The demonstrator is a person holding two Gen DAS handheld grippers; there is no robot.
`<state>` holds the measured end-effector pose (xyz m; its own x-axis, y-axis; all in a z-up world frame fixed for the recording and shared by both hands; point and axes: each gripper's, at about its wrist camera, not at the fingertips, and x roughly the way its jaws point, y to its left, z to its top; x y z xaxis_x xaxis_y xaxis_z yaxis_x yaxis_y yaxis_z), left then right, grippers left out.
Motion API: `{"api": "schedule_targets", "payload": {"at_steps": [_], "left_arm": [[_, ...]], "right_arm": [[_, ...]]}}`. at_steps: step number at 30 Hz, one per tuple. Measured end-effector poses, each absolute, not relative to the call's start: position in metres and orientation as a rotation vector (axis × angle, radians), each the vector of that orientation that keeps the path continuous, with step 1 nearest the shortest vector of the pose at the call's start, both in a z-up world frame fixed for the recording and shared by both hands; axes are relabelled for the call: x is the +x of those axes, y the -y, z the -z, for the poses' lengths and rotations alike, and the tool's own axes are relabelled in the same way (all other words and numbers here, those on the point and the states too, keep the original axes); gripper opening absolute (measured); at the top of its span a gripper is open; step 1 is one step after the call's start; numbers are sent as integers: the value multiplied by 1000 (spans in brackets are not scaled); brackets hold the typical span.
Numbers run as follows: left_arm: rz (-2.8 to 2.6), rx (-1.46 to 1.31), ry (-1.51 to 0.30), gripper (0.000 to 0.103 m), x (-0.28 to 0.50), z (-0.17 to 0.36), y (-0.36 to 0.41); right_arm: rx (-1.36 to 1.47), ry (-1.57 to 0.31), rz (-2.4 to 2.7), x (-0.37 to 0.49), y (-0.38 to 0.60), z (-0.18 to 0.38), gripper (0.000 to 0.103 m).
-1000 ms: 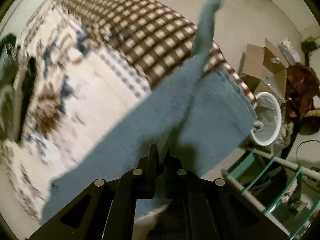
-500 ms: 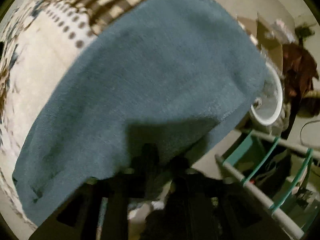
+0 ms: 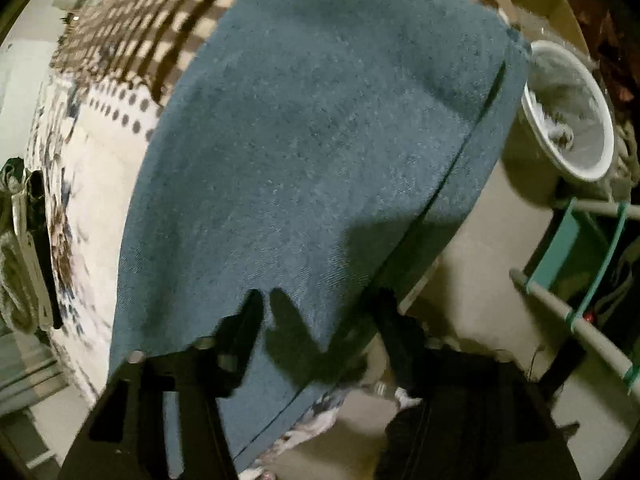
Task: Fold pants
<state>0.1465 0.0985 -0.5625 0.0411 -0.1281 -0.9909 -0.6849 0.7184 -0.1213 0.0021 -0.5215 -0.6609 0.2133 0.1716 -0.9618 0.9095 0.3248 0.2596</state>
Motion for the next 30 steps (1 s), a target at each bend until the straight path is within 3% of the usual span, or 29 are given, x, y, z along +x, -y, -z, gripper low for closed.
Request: {"api": "schedule_targets", "payload": {"at_steps": [1,2,3,11,16,19,21,23,26,30], "left_arm": [[-488,-691,-1472,36,147,560,-97],[-487,-675,-1455,21,144,558,-97],[-478,-658,-1441,16,141,555,-97],[-412,-669,-1433,12,135,525,-106],[-379,-672,-1485,14,142,530,-120],[-384,-678,-1506,16,149,535,-124],[-378,-669,-1493,16,151,527,-123],[-373,-640,-1490,17,144,513,-115],[-367,-588,-1502,30,146,500,-109],[-350,-497,-1491,36,150,476,-89]], "right_arm": [[1078,-1296,742,10,515,661,26],[1056,-1295,745,10,514,660,15],[1035,-1291,747,10,511,657,8],[931,-1302,737,6,502,612,4],[924,-1349,731,-2,510,617,3],[990,-1408,699,-8,519,640,14],[1022,-1400,713,-19,527,640,35],[1066,-1345,716,-32,537,629,44],[1035,-1281,751,-40,555,605,52],[962,-1292,685,-12,566,585,53]]}}
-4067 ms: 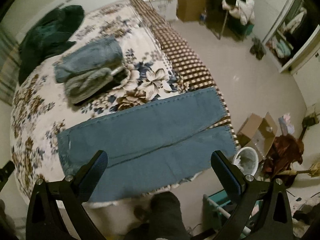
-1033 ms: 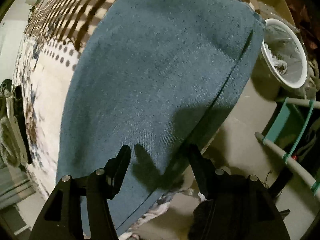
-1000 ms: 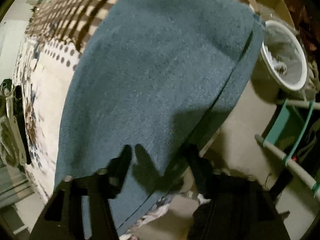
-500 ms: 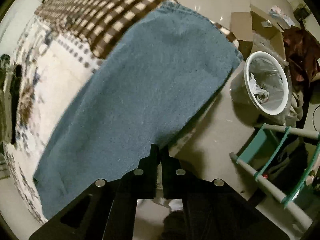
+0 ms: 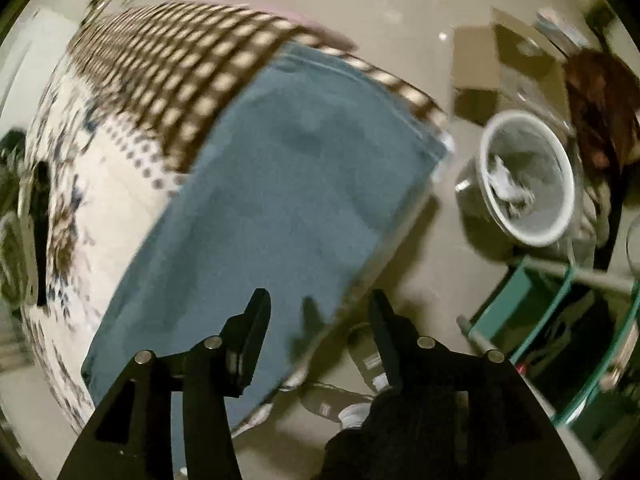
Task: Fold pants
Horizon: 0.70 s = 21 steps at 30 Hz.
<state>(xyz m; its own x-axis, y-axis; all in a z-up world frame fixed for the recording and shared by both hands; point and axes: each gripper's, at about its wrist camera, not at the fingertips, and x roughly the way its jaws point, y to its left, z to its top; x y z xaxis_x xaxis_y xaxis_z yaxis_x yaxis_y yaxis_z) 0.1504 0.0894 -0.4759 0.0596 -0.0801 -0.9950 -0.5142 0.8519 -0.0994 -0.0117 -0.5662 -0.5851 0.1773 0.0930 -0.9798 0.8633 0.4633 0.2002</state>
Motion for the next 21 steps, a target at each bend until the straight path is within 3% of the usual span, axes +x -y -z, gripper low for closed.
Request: {"api": "schedule_targets", "payload": {"at_steps": [4,11,17,19,20,21], "left_arm": [[-292,-373,-1468,49,178,460,-39],[-123,-204,-1454,49,240,478,53],[-87,-73,-1537,49,276,528,91],[-80,-83,-1550,49,278,537,87],[-78,-92,-1545,50,280,538,87],[-76,-95,-1541,50,282,538,89]], "right_arm": [[922,-1355,517,61,546,581,53],[551,-1520,98,224,431,600,54],[259,-1750,-3,260,361,659,54],[249,-1705,20,257,359,652,40],[246,-1679,36,253,361,647,17],[240,-1661,50,250,363,643,9]]}}
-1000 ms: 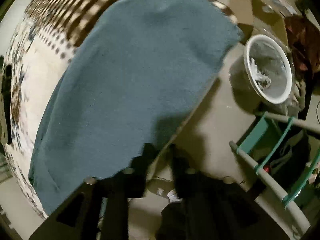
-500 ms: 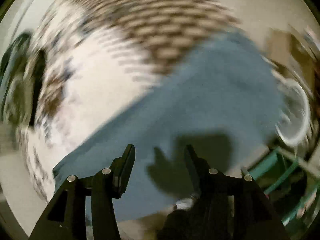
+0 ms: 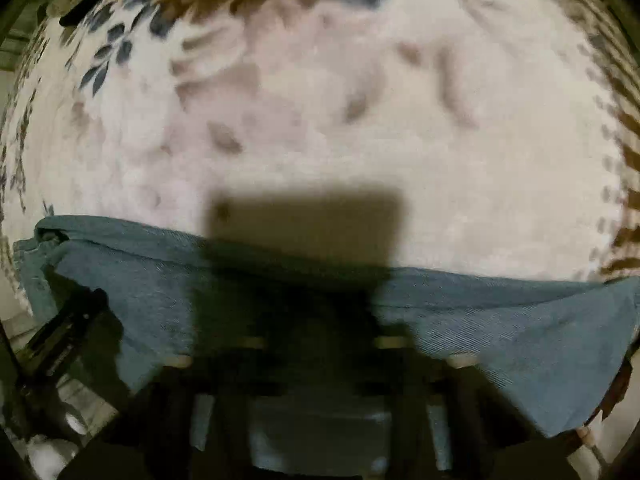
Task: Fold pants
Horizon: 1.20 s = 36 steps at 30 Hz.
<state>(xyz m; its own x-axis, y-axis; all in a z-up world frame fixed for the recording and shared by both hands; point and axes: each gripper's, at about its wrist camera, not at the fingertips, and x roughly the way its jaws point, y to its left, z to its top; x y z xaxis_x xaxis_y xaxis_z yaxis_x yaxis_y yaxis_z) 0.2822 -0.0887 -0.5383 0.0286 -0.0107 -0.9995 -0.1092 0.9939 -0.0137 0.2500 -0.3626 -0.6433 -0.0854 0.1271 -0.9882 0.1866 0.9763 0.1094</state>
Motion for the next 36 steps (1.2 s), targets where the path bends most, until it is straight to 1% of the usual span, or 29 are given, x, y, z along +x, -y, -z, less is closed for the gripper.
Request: {"api": "schedule_targets", "payload": {"at_steps": [2,4,6,7,9,10,13,14,15,16,17,18,20,21,23,24,26,29,33,36], "left_arm": [[-75,-88,-1537,50,283,537,91],[-85,-102,-1541,50,260,537,93],[-94,-142,-1543,50,254,533,89],[-99,-152,-1538,50,254,531,87],[-108,-148,-1520,50,256,527,86],[-116,-141,-1513,50,256,527,86],[-128,-158,-1531,50,262,529,84],[-129,-165,-1533,50,262,530,84],[-124,-170,-1530,50,262,530,81],[-118,-165,-1519,50,261,526,84],[-112,-157,-1511,50,269,521,81],[-104,-148,-1506,50,272,517,83],[-100,-112,-1507,50,277,519,91],[-106,-103,-1513,51,280,523,94],[-120,-97,-1524,51,287,525,98],[-130,-95,-1526,51,288,524,98],[-126,-99,-1513,51,285,513,104],[-107,-153,-1509,51,270,490,116],[-54,-188,-1533,51,249,478,150],[22,-148,-1566,51,237,482,192]], "right_arm": [[270,-1601,82,240,370,633,4],[279,-1515,106,232,374,613,3],[274,-1436,115,229,376,593,3],[265,-1386,134,227,377,579,0],[227,-1311,157,228,380,563,0],[228,-1315,164,229,383,564,0],[447,-1437,97,231,398,591,1],[464,-1442,89,228,401,593,5],[453,-1438,87,225,402,591,20],[453,-1429,77,219,407,587,28],[466,-1419,89,214,418,582,44],[488,-1408,110,205,429,577,49],[548,-1384,187,182,456,572,50],[568,-1374,238,182,466,575,54],[607,-1343,362,151,506,575,56],[624,-1331,416,136,526,576,59],[649,-1318,547,107,573,578,62],[726,-1297,739,59,644,581,62],[1009,-1211,878,-20,716,587,62],[1274,-1108,856,-73,733,602,62]]}}
